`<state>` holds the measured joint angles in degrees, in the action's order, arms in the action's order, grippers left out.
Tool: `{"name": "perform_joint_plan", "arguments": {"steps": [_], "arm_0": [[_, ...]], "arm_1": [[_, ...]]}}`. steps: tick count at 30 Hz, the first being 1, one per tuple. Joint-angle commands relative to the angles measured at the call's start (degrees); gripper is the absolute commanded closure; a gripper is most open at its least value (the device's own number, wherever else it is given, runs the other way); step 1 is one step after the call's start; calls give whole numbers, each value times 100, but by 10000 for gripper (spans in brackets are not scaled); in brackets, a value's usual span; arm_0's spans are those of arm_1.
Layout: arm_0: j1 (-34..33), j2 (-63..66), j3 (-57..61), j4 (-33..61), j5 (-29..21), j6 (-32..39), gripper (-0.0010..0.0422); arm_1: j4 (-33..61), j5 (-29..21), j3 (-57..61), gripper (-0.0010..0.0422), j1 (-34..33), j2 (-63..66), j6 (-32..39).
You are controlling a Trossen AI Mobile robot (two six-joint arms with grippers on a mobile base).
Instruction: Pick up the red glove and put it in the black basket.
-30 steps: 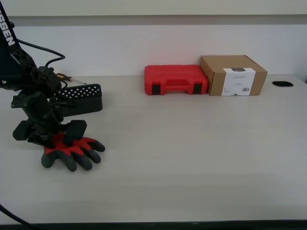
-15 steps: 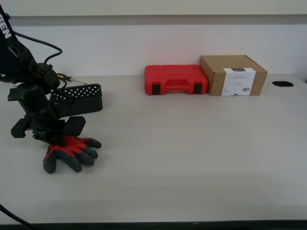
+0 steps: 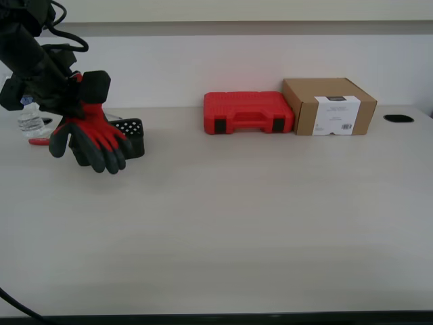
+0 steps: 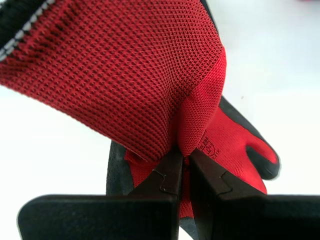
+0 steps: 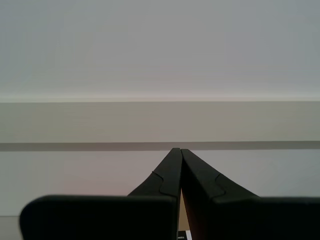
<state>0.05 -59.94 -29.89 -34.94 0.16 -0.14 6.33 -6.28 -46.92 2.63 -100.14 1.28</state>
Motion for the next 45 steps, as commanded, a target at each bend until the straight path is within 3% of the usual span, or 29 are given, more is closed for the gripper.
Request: {"name": "perform_joint_plan", "arguments": {"steps": [1,6,12,19,28,30,36,37,38,42,45], "arm_0": [[0,0,-7,-2,-2,15,412],[0,0,-7,7,-2,15,412],[0,0,-7,74,-2,15,412],[0,0,-7,74,-2,15,412],[-2,0,-7,74,-2,15,412],[-2,0,-7,72,-2,15,412],[0,0,-7,74,-2,15,412],[-2,0,-7,74,-2,15,412],[-2,0,-7,74,-2,15,412],[0,0,-7,74,-2,15,412],[-2,0,-7,74,-2,15,412]], "arm_1": [[0,-22,-400,413,-2,-11,-46],[146,35,-1386,413,2,-98,-39],[997,140,-3233,413,7,-1215,-46],[866,605,-3366,413,28,-1394,111],[592,699,-3366,401,157,-1397,431],[592,636,-3366,342,157,-1397,431],[420,758,-3366,75,157,-1394,428],[299,758,-3366,4,155,-1394,431],[273,754,-3366,10,155,-1384,431],[258,693,-3423,272,144,-1340,409],[302,691,-3434,421,142,-1259,247]]}}
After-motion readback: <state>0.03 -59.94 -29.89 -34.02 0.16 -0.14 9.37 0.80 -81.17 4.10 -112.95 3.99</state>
